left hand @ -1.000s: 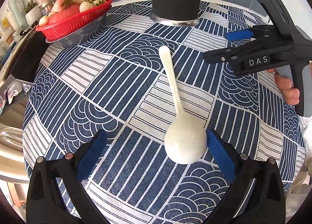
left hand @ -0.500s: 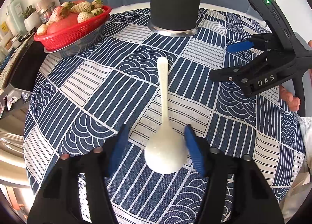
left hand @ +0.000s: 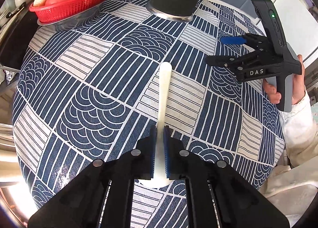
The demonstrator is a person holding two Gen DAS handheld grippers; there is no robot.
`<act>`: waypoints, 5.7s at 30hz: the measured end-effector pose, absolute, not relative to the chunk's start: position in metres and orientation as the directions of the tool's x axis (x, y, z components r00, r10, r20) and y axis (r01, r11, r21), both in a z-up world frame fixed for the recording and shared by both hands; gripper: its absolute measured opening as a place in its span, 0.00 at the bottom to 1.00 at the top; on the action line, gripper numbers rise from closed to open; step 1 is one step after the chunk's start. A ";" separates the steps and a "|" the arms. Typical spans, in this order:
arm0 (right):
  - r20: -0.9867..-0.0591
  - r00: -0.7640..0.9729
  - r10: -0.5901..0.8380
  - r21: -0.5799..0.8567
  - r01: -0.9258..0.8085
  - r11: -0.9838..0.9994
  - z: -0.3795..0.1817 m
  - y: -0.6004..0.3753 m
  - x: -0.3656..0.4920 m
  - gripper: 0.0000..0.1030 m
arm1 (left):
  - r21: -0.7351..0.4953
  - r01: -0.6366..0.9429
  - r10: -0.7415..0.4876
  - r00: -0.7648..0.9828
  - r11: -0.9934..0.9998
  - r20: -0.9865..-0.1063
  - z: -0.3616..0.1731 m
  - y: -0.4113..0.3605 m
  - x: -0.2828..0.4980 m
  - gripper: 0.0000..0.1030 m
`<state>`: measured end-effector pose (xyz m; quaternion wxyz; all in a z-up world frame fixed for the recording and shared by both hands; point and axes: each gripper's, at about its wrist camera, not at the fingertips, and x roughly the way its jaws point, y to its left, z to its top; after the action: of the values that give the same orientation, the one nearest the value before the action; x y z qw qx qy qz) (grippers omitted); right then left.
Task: Organize utensils
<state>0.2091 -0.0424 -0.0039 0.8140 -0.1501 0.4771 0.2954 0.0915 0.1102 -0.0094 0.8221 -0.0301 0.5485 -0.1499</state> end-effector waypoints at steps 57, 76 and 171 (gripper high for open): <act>-0.786 -0.009 0.618 0.567 -0.409 0.715 -0.002 0.011 0.209 0.55 | -0.096 0.219 -0.183 0.418 0.971 -0.890 0.018 0.127 0.075 0.63; -0.865 0.249 0.436 0.261 -0.517 0.815 0.015 -0.021 0.201 0.83 | -0.024 0.124 -0.066 0.344 0.992 -0.937 -0.002 0.119 0.097 0.07; -0.389 0.818 0.424 -0.109 -0.498 0.860 0.241 -0.064 0.275 0.86 | -0.115 0.327 -0.345 0.850 0.938 -0.397 0.174 0.081 0.249 0.93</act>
<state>0.2747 -0.0639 0.2414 0.9477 -0.1034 0.1789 0.2433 0.2488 0.0808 0.1742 0.9616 -0.0216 0.2106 -0.1746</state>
